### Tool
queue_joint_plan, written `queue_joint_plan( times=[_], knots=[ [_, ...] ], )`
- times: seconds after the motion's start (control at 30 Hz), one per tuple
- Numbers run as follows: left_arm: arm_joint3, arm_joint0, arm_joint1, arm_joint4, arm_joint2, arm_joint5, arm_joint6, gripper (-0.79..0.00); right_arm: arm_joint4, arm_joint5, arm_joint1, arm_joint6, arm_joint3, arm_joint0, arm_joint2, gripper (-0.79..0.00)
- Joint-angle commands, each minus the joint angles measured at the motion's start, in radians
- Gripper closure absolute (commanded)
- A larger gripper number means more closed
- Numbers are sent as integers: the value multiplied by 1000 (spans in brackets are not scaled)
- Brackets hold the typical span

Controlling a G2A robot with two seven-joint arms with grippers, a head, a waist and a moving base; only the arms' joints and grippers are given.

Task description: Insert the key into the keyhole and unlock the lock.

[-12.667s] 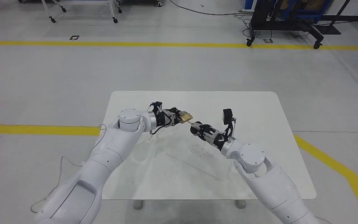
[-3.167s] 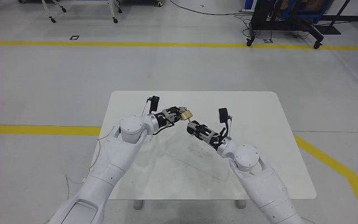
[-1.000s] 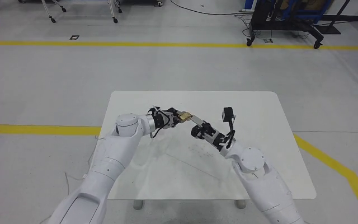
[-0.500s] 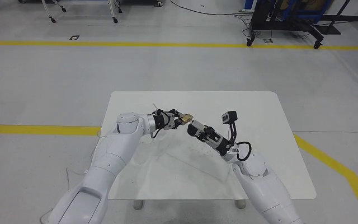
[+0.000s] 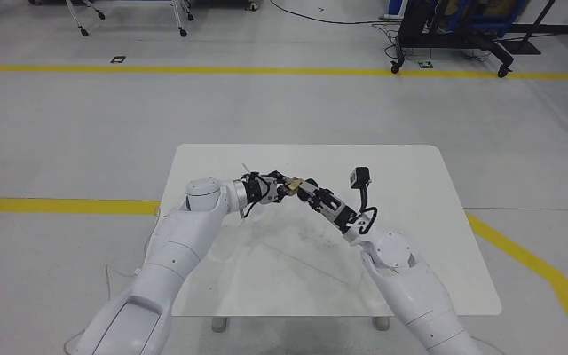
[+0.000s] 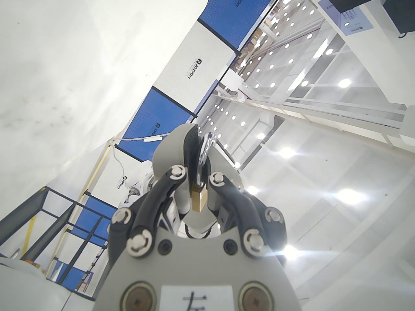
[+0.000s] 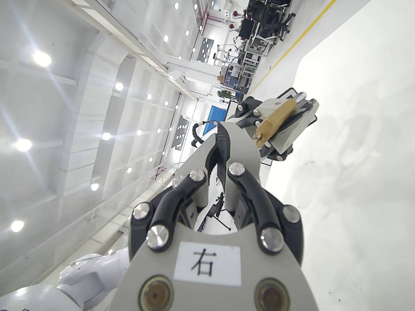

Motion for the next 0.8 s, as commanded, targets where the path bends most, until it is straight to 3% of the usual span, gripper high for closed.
queue_joint_plan(
  times=[0.0,0.2,0.23,0.27,0.3,0.77],
  knots=[
    [-3,3,0,1,1,-5,4,0,-13,4,-2,-21,2,3,-4,0],
    [-12,5,2,9,-1,-23,19,0,-63,3,-7,-107,-2,0,-13,0],
    [-16,7,2,15,-2,-32,27,0,-63,2,-8,-113,-4,-2,-16,-219],
    [-22,8,3,20,-3,-45,35,0,-58,-1,-9,-116,-7,-4,-17,-705],
    [-27,10,4,30,-4,-61,47,0,-48,-3,-10,-111,-12,-7,-19,-785],
    [-139,63,19,163,-21,-249,198,0,-40,-3,-10,-101,-17,-9,-20,-785]
  ],
)
